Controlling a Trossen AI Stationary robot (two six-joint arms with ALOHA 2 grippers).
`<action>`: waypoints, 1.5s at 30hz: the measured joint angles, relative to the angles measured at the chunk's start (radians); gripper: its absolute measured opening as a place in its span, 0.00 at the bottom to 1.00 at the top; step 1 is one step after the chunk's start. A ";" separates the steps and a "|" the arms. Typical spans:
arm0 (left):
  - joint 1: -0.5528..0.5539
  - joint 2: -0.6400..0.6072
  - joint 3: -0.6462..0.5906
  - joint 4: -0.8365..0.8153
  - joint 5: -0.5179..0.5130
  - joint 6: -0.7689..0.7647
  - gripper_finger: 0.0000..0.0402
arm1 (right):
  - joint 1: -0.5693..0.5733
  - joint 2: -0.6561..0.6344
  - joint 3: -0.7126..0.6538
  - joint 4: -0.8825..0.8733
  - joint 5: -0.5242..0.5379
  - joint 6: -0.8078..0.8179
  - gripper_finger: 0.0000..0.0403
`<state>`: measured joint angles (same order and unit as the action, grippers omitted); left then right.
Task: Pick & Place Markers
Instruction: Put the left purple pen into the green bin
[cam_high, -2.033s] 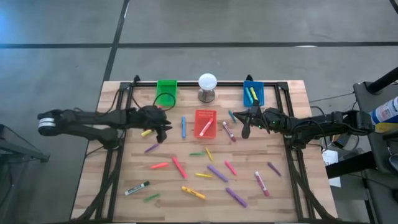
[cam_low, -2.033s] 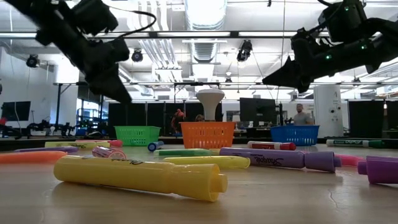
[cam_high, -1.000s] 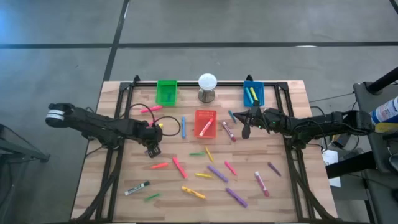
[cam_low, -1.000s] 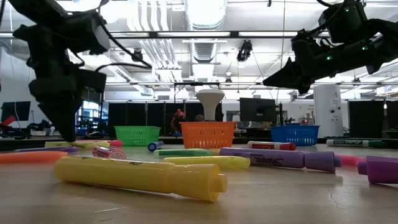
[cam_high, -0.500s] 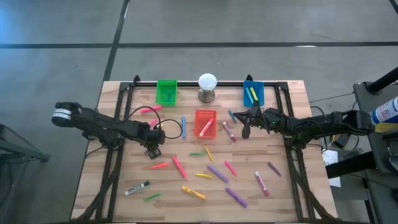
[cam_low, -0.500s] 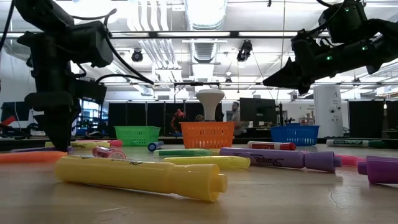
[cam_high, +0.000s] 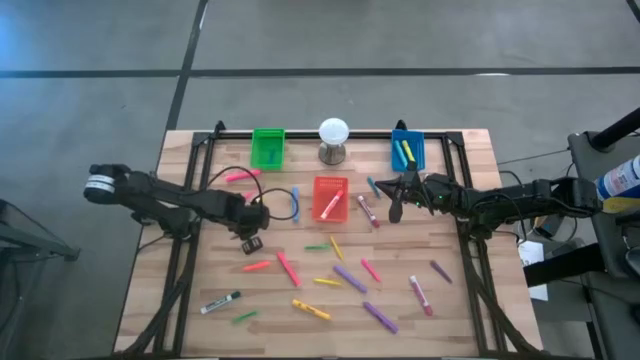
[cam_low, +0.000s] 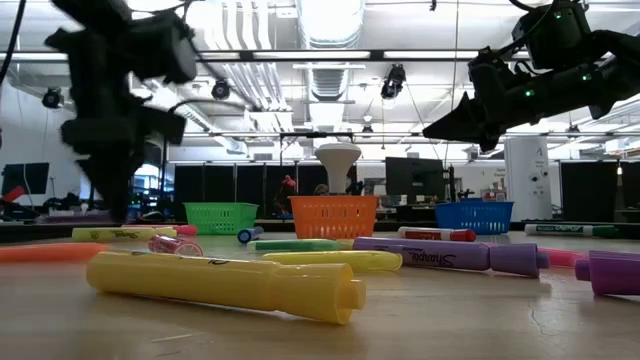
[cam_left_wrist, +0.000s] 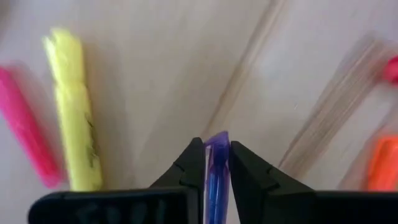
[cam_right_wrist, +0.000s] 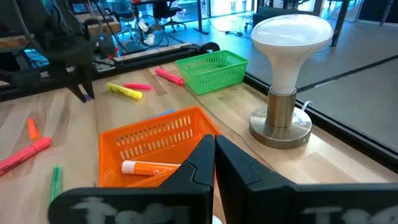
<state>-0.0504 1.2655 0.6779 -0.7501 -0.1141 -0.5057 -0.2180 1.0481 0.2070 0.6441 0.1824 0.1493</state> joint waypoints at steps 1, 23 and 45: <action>0.003 0.000 0.024 -0.005 -0.012 0.017 0.12 | 0.000 0.000 0.000 0.000 0.000 0.000 0.02; 0.669 0.036 0.248 0.437 -0.099 0.417 0.12 | 0.004 0.000 0.000 0.000 0.000 0.001 0.02; 0.860 0.302 0.171 0.668 0.013 0.369 0.20 | 0.004 0.000 -0.007 -0.001 0.001 -0.012 0.02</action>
<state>0.8097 1.5675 0.8494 -0.0819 -0.1016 -0.1371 -0.2138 1.0481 0.1999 0.6435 0.1837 0.1375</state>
